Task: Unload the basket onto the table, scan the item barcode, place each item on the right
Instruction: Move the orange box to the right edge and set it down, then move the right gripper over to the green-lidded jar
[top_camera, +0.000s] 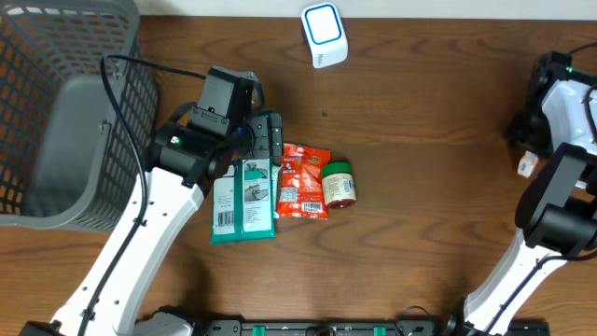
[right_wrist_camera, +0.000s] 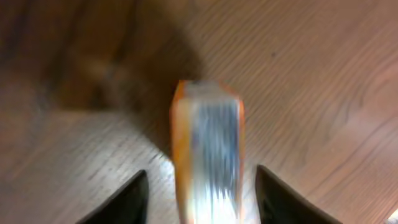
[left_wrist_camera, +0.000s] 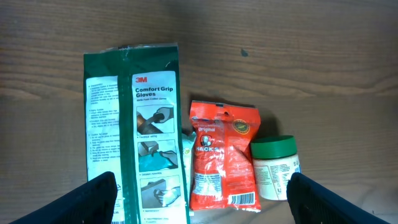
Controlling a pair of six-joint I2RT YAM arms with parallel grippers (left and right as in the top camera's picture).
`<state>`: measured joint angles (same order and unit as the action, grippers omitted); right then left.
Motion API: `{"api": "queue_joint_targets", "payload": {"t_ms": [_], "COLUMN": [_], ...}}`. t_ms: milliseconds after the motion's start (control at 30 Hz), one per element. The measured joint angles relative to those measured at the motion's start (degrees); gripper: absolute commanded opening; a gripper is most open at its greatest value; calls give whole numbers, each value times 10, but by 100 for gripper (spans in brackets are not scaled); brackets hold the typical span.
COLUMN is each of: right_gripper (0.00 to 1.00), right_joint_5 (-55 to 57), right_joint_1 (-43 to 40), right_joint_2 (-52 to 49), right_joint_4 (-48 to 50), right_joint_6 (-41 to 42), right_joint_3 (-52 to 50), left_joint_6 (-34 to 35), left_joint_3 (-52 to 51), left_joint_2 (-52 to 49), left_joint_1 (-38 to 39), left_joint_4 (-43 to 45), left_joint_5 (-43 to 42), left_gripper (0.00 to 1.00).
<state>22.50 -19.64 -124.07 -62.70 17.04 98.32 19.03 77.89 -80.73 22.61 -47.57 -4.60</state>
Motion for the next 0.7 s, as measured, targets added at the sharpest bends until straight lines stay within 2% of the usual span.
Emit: {"api": "queue_joint_targets", "payload": {"t_ms": [167,433,533,700], "right_gripper": [65,66,70,69], "right_joint_5": [-19,-139,-204,-290], "right_joint_1": [0,0,1,10], "right_joint_2": [0,0,0,1], "right_joint_4": [9,-36,-63,-98], "right_joint_6": [-9,-56,-81,-118], "right_joint_3": [-4,47,74,85], "left_joint_6": [0,0,0,0], "left_joint_3": [0,0,0,0], "left_joint_2": [0,0,0,0], "left_joint_1": [0,0,0,0], "left_joint_4": [0,0,0,0], "left_joint_5": [0,0,0,0], "left_gripper": [87,87,87,87]}}
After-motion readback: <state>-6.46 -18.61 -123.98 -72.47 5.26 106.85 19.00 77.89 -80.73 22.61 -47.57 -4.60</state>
